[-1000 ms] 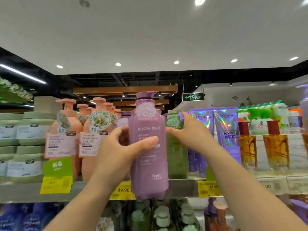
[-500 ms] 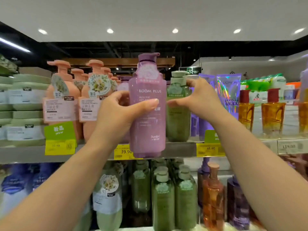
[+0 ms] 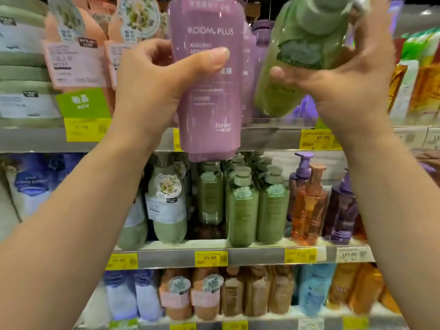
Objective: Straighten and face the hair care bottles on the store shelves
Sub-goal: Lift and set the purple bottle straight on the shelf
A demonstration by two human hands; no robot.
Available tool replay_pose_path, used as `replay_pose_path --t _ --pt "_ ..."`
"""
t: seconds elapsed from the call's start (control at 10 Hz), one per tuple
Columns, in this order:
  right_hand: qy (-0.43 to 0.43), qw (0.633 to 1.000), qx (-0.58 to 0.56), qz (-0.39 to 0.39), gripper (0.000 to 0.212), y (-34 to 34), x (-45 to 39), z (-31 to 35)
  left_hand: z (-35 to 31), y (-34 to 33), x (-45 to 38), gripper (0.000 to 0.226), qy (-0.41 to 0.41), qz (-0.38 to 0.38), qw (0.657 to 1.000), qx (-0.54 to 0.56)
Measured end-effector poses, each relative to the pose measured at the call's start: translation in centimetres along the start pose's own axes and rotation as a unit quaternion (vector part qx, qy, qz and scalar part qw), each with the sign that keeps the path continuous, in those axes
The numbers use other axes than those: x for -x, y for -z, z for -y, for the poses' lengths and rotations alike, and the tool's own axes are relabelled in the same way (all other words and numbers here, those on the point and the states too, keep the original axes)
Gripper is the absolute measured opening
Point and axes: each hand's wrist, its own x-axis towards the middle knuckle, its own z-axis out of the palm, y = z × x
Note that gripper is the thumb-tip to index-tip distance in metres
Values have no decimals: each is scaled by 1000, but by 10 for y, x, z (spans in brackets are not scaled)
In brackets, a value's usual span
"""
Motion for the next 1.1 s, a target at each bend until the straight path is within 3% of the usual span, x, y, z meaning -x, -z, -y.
replay_pose_path --t 0.1,0.2,0.3,0.4,0.5,0.7,0.8,1.0,1.1 --pt "-26 996 -79 13 74 156 -5 -83 4 9 6 47 -12 5 1000 -16" --pt "-55 996 -67 26 74 142 14 -75 10 20 13 49 -11 9 1000 -22" --pt "-110 981 -145 74 75 131 13 -75 16 29 21 46 2 7 999 -31" --pt "-196 947 -229 110 78 10 83 -22 22 36 29 46 12 0 999 -39" --pt "-252 931 -200 170 81 -31 120 3 27 45 37 57 27 -11 999 -44" --pt "-324 908 -29 264 85 -85 158 -20 37 60 52 70 55 -22 997 -54" --pt "-324 901 32 287 78 -99 175 -28 41 65 57 62 61 -26 996 -60" --pt "-350 885 106 290 85 -118 197 -36 51 68 56 63 78 -42 994 -69" --pt "-377 859 165 306 91 -122 196 -38 56 66 55 62 87 -39 993 -66"
